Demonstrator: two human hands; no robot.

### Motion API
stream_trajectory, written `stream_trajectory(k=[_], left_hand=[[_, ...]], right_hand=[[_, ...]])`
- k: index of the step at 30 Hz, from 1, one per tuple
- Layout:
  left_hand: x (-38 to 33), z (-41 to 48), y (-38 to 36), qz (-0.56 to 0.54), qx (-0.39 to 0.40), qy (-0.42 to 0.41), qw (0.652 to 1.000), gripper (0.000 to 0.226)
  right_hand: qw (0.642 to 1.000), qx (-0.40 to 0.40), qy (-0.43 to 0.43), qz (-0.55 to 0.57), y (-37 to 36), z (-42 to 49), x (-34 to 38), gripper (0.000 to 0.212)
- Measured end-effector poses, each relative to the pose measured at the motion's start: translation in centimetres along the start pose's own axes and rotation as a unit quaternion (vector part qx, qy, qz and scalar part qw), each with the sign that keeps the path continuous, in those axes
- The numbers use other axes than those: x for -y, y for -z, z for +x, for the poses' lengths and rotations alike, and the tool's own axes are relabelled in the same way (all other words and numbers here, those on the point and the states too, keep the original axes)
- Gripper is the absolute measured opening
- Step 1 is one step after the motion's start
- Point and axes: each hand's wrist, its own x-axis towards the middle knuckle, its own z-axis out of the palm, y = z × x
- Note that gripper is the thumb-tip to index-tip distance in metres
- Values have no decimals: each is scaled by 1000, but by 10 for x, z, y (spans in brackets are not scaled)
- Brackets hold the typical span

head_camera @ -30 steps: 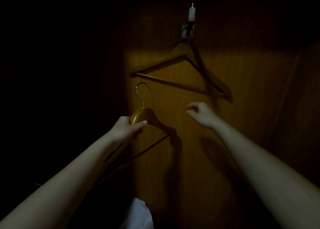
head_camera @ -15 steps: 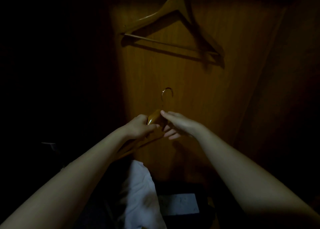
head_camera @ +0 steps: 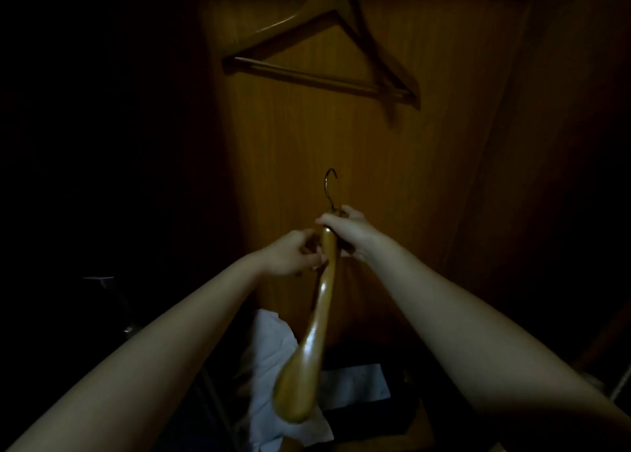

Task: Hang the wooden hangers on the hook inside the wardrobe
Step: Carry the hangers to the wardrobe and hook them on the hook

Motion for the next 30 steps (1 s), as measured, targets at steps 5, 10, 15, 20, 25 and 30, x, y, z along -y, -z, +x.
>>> stream_trajectory(k=[5,10,15,20,25,30], left_hand=[[4,-1,22,41,-52,-10,998,28],[2,11,34,105,-90,-15,990,58],[-21,28,52,151,-129,-65,978,73],[-42,47,72,143,-128,-131,973,66],[-64,61,77,153,-188,-210,947,63],[-85,71,85,253,-336,-266,867,55]], right_hand=[[999,2,14,-33,20,-4,7,37],[999,7,23,-23,45,-6,25,55],[994,9,88,-71,65,-17,59,37],[989,12,122,-85,89,-30,98,24],[982,12,165,-90,111,-34,136,25],[970,22,210,-125,131,-23,164,22]])
